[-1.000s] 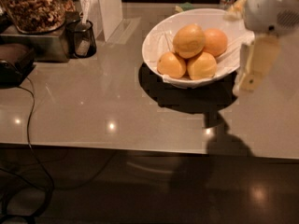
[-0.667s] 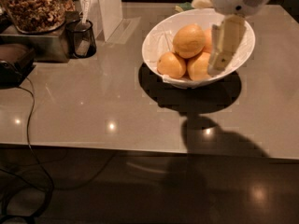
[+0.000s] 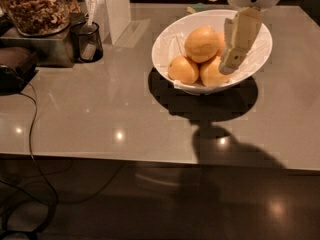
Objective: Pick orange from white bowl
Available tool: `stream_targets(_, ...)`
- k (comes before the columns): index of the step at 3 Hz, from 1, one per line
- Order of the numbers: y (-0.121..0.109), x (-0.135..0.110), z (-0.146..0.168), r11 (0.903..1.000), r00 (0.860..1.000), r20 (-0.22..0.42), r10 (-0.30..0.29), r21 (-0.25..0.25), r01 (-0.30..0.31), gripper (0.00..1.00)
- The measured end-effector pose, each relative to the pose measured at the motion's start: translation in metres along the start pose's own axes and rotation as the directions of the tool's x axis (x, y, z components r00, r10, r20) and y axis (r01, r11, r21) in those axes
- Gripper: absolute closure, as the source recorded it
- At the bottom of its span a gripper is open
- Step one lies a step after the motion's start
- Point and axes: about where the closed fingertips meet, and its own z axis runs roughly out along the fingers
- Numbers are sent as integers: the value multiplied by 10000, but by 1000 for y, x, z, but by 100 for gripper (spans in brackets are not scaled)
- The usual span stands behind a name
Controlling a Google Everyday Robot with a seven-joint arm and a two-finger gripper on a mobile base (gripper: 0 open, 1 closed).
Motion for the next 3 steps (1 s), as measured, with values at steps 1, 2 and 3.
stream_targets(1, -16, 15, 1, 9994, 9996, 120, 257, 219, -259, 0)
stream_targets(2, -40, 31, 9, 9985, 9988, 153, 473, 283, -477, 0)
stream_targets(3, -65, 49, 8, 9947, 9969, 20, 791, 658, -791, 0)
